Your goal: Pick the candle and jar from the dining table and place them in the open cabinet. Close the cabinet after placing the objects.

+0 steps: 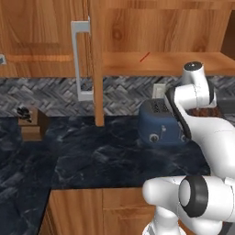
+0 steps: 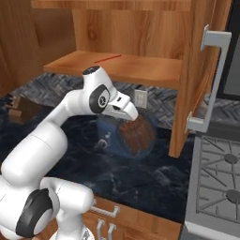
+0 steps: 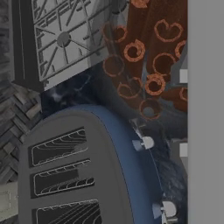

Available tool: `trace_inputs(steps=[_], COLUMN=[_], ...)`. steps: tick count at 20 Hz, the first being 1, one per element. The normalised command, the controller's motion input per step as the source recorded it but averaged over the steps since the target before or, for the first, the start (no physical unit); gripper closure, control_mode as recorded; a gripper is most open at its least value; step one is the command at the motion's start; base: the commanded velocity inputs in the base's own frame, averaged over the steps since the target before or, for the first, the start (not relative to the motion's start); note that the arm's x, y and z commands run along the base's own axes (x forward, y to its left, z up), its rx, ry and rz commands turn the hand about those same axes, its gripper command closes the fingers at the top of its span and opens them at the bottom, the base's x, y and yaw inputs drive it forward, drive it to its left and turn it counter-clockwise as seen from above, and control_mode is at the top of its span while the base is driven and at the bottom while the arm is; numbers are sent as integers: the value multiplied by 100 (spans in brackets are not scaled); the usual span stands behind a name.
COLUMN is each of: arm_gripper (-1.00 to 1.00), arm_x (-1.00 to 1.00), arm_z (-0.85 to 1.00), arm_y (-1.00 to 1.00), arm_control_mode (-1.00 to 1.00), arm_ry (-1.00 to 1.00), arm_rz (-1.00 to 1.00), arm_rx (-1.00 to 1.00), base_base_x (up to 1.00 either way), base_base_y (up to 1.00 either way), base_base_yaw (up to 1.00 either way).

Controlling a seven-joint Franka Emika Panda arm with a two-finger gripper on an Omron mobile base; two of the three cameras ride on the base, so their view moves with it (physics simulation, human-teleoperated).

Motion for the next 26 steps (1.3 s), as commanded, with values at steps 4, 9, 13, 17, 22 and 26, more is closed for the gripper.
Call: trace_inputs(steps=[4,9,13,17,22,26], arm_gripper=[100,100,100,100,100,100], arm_x=[0,0,0,0,-1,-6], arm_z=[0,0,0,0,12,36], arm_y=[0,0,0,0,11,22], arm_control_mode=[100,100,100,100,-100,-100], arm_ry=[0,0,0,0,-7,-15], arm_rz=[0,0,0,0,0,1], arm_rx=[0,0,0,0,0,0], base_base_x=[71,77,62,3,1,0], base_base_y=[44,17,23,4,2,0], base_base_yaw=[-29,-21,-16,-2,0,0])
